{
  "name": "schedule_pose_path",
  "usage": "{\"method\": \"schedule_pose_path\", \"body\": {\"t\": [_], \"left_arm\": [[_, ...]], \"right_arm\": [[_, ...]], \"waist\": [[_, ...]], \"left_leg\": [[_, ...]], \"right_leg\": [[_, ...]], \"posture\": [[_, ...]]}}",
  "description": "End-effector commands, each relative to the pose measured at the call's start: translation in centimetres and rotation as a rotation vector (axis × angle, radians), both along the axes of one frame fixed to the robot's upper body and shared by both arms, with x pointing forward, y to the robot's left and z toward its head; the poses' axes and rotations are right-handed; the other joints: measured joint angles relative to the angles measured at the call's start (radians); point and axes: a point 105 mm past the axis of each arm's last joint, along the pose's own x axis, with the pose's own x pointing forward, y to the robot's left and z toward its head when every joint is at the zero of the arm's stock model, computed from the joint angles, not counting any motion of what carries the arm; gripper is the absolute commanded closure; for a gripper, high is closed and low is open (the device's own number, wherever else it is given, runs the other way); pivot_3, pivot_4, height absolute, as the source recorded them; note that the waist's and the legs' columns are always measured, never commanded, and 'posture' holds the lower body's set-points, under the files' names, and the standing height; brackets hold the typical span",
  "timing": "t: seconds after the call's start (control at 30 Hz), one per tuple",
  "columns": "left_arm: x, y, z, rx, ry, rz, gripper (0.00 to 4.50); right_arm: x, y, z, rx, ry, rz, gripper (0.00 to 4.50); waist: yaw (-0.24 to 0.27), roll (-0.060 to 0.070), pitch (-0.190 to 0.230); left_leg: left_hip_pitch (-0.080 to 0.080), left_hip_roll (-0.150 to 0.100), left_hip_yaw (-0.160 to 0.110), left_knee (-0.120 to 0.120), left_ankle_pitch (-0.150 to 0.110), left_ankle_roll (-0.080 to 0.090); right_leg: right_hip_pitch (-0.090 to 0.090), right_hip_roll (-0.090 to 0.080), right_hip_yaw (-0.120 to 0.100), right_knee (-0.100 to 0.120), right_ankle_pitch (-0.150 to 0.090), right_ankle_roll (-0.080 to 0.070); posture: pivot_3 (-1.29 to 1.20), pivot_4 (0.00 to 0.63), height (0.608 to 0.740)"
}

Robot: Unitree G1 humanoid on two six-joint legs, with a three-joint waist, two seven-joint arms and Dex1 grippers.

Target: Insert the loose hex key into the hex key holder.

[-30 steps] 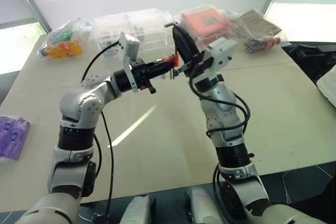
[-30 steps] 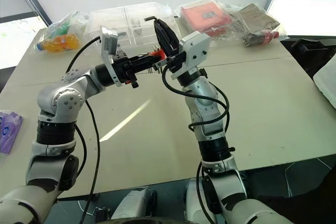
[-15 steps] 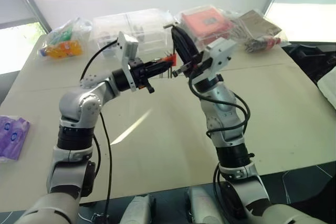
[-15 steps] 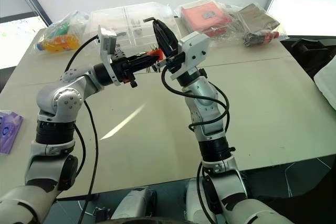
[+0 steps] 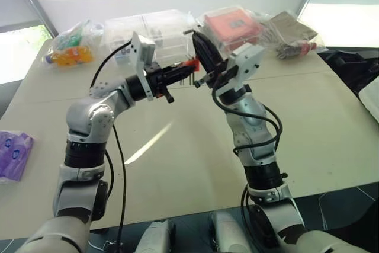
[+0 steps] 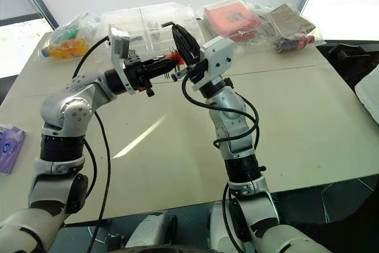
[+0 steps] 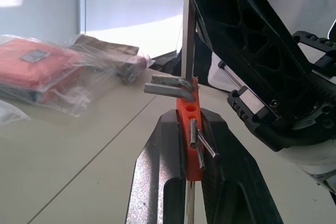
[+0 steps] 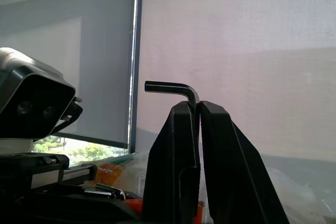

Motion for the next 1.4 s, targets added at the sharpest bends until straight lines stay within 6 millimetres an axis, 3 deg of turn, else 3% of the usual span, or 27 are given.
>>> {"method": "schedule_pose_path", "body": {"t": [0.03,0.1,0.13,0.3,0.53,0.77,0.9,1.2,1.4], "left_arm": [[-0.5,0.1,2.0,-0.017,-0.088,-0.003,4.5],[-0.6,0.1,1.9,-0.014,-0.09,-0.004,4.5],[-0.6,0.1,1.9,-0.013,-0.091,-0.004,4.5],[-0.6,0.0,1.8,-0.01,-0.089,-0.003,4.5],[-0.6,-0.2,1.1,-0.018,-0.055,-0.001,4.5],[-0.3,-1.5,-1.6,-0.034,0.06,-0.032,4.5],[-0.1,-4.0,-6.4,-0.016,0.212,-0.086,4.5],[-0.5,-7.3,-11.4,-0.138,0.513,-0.125,4.5],[-0.2,-7.8,-13.8,-0.157,0.654,-0.089,4.5]], "right_arm": [[-0.8,0.3,0.5,-0.001,-0.017,0.028,4.47],[-0.7,0.3,0.3,0.001,-0.002,0.029,4.47],[-0.6,0.2,0.2,0.003,0.008,0.029,4.15],[-0.6,-0.7,0.0,-0.001,0.022,0.007,1.94],[-2.1,-4.8,-1.0,-0.065,0.058,-0.03,1.94],[-4.3,-10.1,-2.7,-0.181,0.171,-0.106,1.94],[-4.8,-13.3,-4.4,-0.249,0.231,-0.217,1.94],[-5.6,-13.6,-5.2,-0.24,0.254,-0.274,1.94],[-6.1,-13.2,-5.7,-0.239,0.264,-0.286,1.94]], "waist": [[0.0,0.0,0.0],[0.0,0.0,0.0],[0.0,0.0,0.0],[0.001,0.0,0.0],[0.005,0.0,0.0],[0.012,0.0,0.0],[0.027,0.0,0.0],[0.035,0.0,0.0],[0.034,0.0,0.0]], "left_leg": [[0.0,0.0,0.0,0.0,0.0,0.0],[0.0,0.0,0.0,0.0,0.0,0.0],[0.0,0.0,0.0,0.0,0.0,0.0],[0.0,0.0,0.0,0.0,0.0,0.0],[0.0,0.0,0.0,0.0,0.0,0.0],[0.0,0.0,0.0,0.001,0.0,0.001],[0.001,0.0,0.001,0.001,-0.002,0.003],[0.001,0.0,0.001,0.002,-0.003,0.005],[0.002,0.0,0.002,0.002,-0.002,0.004]], "right_leg": [[0.0,0.0,0.0,0.0,0.0,0.0],[0.0,0.0,0.0,0.0,0.0,0.0],[0.0,0.0,0.0,0.0,0.0,0.0],[0.0,0.0,0.0,0.0,0.0,0.0],[0.0,0.0,0.0,0.0,0.0,0.0],[0.002,0.0,0.0,-0.001,0.0,0.0],[0.003,0.0,0.0,-0.001,0.0,0.0],[0.004,0.0,0.001,-0.002,0.0,0.0],[0.004,0.0,0.001,-0.002,0.0,0.0]], "posture": [[0.0,0.15,0.74],[0.0,0.15,0.74],[0.0,0.15,0.74],[0.0,0.15,0.74],[0.0,0.15,0.74],[0.0,0.15,0.74],[0.0,0.15,0.74],[0.0,0.15,0.74],[0.0,0.15,0.74]]}}
